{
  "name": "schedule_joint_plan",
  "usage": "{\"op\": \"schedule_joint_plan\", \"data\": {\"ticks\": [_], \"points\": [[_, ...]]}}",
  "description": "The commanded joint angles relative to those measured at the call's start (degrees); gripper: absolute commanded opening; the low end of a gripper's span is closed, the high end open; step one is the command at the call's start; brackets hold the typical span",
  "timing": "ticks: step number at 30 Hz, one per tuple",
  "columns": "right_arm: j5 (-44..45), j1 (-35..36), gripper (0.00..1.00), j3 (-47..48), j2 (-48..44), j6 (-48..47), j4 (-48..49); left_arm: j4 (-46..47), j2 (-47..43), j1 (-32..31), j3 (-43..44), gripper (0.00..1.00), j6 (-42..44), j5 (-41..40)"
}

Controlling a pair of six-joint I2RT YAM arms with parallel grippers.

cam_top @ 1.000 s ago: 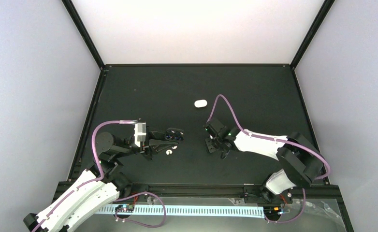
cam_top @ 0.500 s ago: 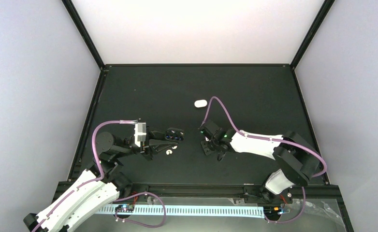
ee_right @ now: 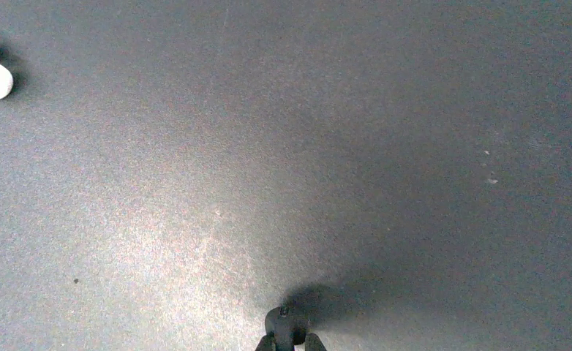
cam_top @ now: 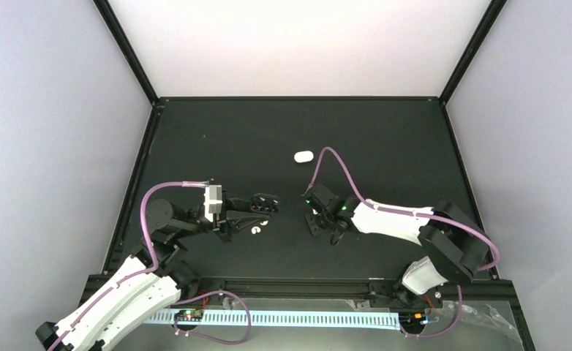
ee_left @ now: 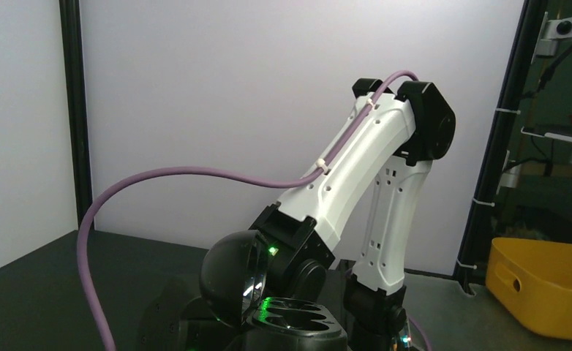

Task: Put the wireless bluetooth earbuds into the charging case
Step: Pick up the earbud from the center of the board.

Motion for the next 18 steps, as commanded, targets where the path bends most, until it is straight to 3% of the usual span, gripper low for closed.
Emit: {"op": "schedule_joint_plan", "data": {"ticks": [1, 8, 18], "points": [[3.4, 0.1, 0.01, -1.4, -4.8, 0.6, -0.5, -0.1, 0.0, -0.4, 1.8, 0.02, 0.5, -0.4], [5.7, 0.1, 0.01, -4.3, -20.3, -0.9, 0.1, 0.0, 0.1, -0.4, 1.8, 0.02, 0.4, -0.4], [-5.1, 0.1, 0.01, 0.1, -52.3, -9.9, -2.0, 6.3, 2.4, -0.4, 1.8, 0.02, -3.4, 1.0]]}}
